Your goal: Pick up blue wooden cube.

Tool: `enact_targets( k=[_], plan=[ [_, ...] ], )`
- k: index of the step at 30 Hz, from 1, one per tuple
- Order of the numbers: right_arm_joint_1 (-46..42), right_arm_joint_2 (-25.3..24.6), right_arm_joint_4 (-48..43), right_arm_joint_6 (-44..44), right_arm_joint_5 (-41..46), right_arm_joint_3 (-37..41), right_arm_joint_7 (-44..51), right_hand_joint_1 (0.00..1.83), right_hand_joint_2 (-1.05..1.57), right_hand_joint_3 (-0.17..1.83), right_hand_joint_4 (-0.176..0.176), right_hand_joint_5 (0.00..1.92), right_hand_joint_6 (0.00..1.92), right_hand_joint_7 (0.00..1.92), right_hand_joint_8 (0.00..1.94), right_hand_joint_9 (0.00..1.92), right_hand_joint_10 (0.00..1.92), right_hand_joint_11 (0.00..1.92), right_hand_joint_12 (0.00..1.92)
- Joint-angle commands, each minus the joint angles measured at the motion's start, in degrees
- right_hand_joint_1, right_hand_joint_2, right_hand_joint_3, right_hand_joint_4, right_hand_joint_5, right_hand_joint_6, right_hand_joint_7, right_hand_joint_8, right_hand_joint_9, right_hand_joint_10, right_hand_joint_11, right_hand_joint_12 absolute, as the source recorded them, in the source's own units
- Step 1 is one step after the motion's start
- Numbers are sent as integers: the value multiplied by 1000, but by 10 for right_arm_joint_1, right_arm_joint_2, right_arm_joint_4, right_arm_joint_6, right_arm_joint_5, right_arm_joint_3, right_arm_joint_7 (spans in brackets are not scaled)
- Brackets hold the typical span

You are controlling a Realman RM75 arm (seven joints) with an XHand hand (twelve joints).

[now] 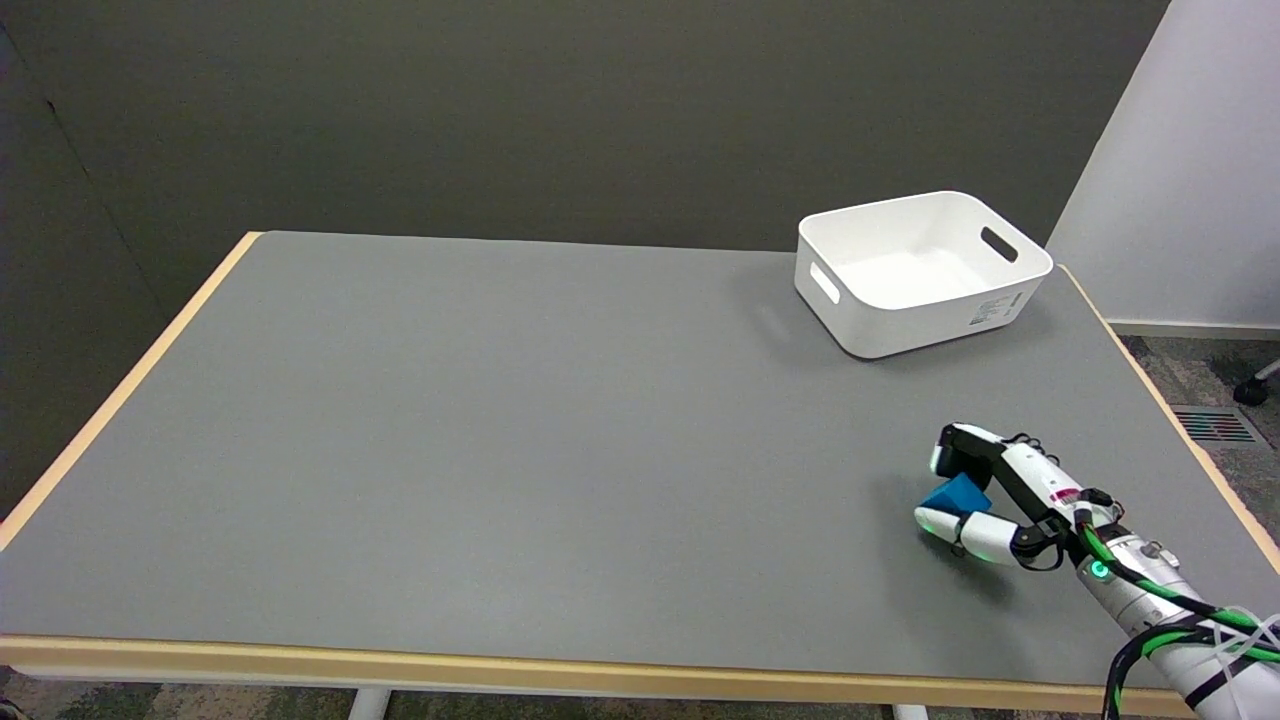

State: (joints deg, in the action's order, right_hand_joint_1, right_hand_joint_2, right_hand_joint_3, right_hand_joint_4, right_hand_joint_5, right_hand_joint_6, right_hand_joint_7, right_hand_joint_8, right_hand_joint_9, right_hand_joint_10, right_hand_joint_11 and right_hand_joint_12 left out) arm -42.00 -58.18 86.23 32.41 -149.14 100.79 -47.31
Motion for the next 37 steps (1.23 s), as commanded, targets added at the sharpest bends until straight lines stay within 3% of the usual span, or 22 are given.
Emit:
enact_targets(
  k=[1,13,22,30,37],
  plan=[
    [28,13,-7,19,0,-3,-1,1219,1278,302,-52,381,1831,409,1802,569,1921,332,1921],
    [107,18,42,32,0,66,4,1219,1266,323,-53,389,1833,420,1791,571,1921,393,1921],
    [298,70,36,-37,0,82,6,1222,1251,347,-52,396,1832,428,1784,573,1921,336,1921],
    [467,108,-48,-47,0,-5,65,1220,1268,319,-53,387,1841,422,1784,567,1921,300,1921],
    [669,115,-255,-42,0,-178,154,1218,1265,329,-53,385,1852,419,1793,565,1921,298,1921]
  ],
)
